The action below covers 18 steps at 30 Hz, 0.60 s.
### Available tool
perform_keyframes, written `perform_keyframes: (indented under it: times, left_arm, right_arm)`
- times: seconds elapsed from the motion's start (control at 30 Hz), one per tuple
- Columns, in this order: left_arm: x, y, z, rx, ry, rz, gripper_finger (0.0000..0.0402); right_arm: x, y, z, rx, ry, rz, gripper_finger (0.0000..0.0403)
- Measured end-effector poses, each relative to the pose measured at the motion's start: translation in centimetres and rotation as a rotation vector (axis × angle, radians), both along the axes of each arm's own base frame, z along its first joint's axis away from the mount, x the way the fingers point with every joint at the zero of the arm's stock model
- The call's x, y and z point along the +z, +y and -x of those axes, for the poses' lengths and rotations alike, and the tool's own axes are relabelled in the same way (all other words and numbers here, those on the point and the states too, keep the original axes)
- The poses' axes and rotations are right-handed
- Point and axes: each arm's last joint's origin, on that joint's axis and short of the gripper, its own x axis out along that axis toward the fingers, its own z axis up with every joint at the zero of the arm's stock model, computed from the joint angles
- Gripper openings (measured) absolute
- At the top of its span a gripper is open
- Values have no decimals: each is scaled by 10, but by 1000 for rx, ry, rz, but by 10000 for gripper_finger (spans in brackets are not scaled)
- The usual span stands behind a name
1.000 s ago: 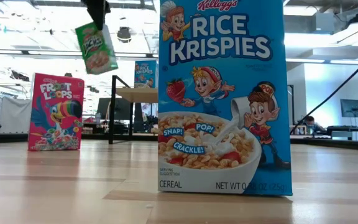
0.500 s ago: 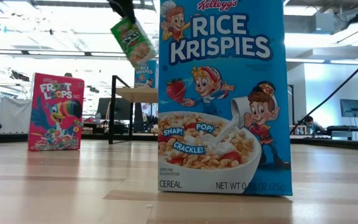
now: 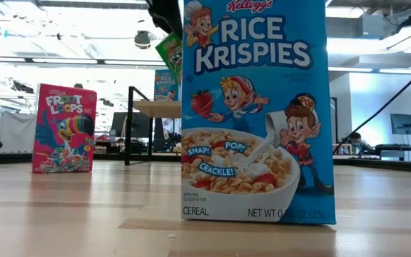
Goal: Stack cereal on shelf
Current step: Put the top green cereal box on the shelf aligned with the green cereal box
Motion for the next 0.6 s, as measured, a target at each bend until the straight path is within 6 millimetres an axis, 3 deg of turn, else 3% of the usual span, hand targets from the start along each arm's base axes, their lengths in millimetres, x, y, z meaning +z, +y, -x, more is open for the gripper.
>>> perform_keyframes:
  times: [0.33, 0.6]
  left_arm:
    - [3, -9, -18, -99, -91, -32, 175]
    - [4, -19, -22, -137, -92, -64, 175]
  right_arm:
    - [-8, -30, -6, -78, -3, 21, 393]
    - [-19, -34, -19, -72, 7, 41, 393]
